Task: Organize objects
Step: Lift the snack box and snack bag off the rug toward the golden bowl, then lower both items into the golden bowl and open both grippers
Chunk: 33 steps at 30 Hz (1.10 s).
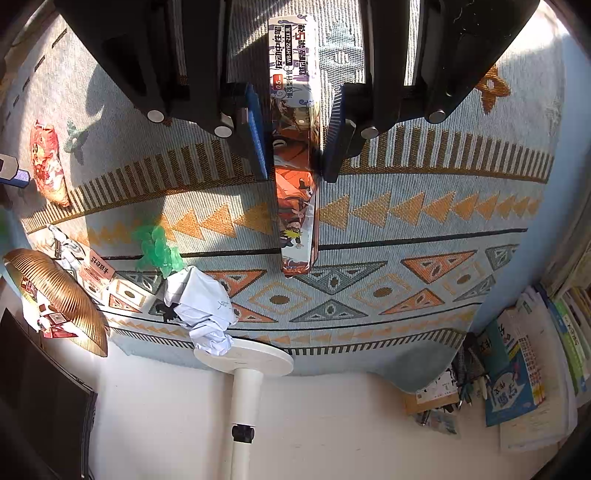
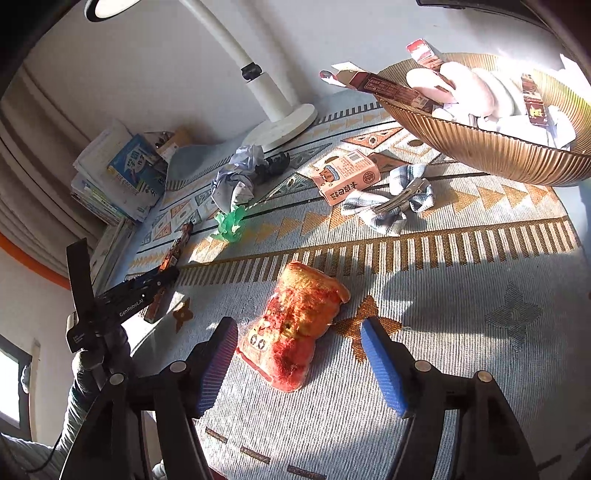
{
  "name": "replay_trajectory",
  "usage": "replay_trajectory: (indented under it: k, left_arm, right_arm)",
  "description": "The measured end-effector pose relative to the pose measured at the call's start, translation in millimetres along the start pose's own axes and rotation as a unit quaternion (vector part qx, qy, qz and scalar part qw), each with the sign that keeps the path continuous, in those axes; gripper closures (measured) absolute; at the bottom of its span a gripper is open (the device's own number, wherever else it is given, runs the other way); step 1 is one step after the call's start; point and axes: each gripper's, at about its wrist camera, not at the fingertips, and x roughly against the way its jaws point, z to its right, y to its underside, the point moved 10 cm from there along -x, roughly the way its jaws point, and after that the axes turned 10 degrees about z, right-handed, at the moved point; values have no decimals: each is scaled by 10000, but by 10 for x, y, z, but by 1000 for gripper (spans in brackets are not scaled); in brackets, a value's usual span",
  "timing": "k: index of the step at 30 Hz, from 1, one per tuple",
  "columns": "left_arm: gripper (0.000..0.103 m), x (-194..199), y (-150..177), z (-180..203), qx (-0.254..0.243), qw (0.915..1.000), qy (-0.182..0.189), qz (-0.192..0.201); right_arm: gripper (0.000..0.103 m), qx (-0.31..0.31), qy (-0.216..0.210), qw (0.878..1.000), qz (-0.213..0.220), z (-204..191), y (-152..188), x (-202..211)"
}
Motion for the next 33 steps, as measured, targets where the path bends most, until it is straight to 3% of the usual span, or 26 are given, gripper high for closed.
replay_trajectory:
  k: [2,10,12,16,20,22,24,26,29,33]
  left_arm:
    - [69,-2,2,22,-56,10000,45,-15]
    - [70,7,8,24,-18,10000,68,-7]
    - [84,27,10,30,-32,10000,66,35]
    - [86,45,5,43,-33,10000,60,73]
    - [87,60,1,53,-78,9999,94,102]
    - [88,69,-5,72,-107,9998,133,107]
    - [88,91,-15,102,-126,9996,227,139]
    - [88,121,-29,112,-55,9994,307,149]
    - [88,223,-101,149,195,9978,588,225]
    - [88,395,-368,315,140,9959,758,465]
  right_arm:
    - [35,42,70,10000,-34,-36,41,-5]
    - [33,-8,84,10000,-46,-53,186,42]
    - [31,-145,28,9998,-91,-70,247,0]
    - [29,-212,180,9996,2,-159,180,-85]
    - [29,175,1144,9933,-39,-220,103,-307]
    - [51,599,1667,9842,21,-276,89,-393]
    - [61,965,2002,9749,149,-317,88,-421]
    - [66,1096,1856,9761,293,-371,73,-376]
    - [68,724,1217,9887,491,-407,-32,-226]
    - [68,489,1281,9853,1016,-285,-422,143]
